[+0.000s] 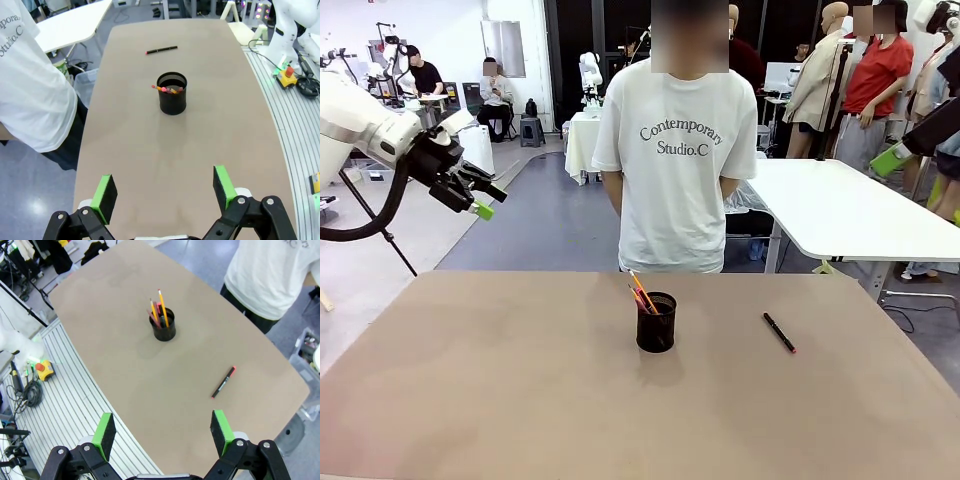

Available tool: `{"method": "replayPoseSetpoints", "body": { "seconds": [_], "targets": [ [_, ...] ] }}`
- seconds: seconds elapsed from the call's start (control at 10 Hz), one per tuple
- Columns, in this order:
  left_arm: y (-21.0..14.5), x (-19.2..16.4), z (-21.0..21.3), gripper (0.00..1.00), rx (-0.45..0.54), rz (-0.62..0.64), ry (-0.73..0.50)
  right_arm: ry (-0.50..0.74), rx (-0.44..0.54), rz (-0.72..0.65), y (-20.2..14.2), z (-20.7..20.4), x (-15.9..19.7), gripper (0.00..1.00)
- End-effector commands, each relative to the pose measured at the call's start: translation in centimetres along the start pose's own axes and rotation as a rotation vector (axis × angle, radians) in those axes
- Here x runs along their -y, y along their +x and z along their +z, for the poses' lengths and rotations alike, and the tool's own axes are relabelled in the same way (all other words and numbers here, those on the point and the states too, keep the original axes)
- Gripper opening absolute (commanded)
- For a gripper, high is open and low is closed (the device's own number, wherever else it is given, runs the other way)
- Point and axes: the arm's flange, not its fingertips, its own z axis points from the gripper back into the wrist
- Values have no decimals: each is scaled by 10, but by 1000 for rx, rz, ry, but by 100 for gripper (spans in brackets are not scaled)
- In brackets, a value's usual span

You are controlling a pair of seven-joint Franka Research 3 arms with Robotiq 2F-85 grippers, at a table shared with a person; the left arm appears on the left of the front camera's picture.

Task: Place the pens into the pen holder.
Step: Pick up a writing instrument from the table and place it into the Pen holder.

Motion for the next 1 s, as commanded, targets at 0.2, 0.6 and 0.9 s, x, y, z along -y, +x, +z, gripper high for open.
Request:
{"method": "replayPoseSetpoints", "body": {
  "seconds": [0.2, 0.6, 0.9],
  "targets": [
    [1, 0, 1, 100, 2, -1, 6, 11, 13, -3, 2, 1, -1, 100],
    [1, 0, 1, 100, 2, -1, 6, 11, 13, -3, 2, 1, -1, 100],
    [1, 0, 1, 100, 2, -1, 6, 0, 0, 0, 0, 0, 0, 100]
  ]
}}
